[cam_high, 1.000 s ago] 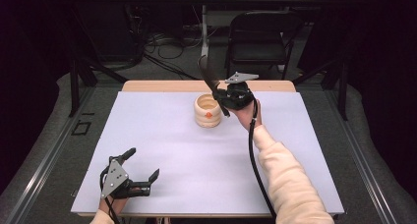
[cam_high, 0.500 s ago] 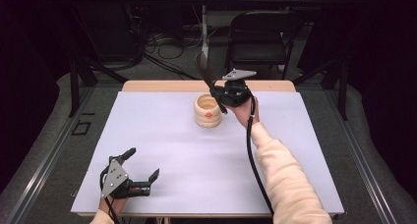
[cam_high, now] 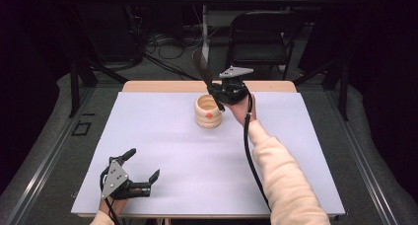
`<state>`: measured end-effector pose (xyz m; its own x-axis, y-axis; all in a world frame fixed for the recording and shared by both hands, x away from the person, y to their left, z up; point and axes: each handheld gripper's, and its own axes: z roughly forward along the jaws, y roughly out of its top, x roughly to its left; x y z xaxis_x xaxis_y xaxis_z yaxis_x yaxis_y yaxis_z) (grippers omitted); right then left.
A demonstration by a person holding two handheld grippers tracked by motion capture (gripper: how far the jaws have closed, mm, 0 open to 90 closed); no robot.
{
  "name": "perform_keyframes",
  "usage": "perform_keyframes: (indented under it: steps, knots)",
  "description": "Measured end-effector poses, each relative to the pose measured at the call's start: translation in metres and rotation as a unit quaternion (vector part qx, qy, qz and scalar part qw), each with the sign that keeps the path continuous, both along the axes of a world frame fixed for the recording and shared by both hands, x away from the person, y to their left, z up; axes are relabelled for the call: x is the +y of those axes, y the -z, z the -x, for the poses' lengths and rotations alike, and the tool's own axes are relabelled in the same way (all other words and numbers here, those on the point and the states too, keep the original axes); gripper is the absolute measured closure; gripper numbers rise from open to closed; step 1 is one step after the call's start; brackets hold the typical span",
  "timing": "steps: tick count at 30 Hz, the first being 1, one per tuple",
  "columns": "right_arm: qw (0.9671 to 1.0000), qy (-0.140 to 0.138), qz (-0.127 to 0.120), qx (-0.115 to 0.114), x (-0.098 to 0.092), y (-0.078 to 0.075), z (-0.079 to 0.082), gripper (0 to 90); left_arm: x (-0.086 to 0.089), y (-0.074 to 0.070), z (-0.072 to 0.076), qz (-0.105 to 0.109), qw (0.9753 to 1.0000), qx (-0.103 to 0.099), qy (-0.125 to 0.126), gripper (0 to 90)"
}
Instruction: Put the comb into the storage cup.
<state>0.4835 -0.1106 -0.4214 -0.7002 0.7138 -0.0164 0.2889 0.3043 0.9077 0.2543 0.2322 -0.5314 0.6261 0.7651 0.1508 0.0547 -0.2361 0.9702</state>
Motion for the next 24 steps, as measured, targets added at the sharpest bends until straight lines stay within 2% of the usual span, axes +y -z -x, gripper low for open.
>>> perform_keyframes:
  steps: [24]
  knots:
    - [0.9991, 0.013, -0.025, -0.031, 0.011, 0.003, -0.01, 72.3, 0.0, 0.0, 0.0, 0.001, 1.0, -0.001, -0.001, 0.1]
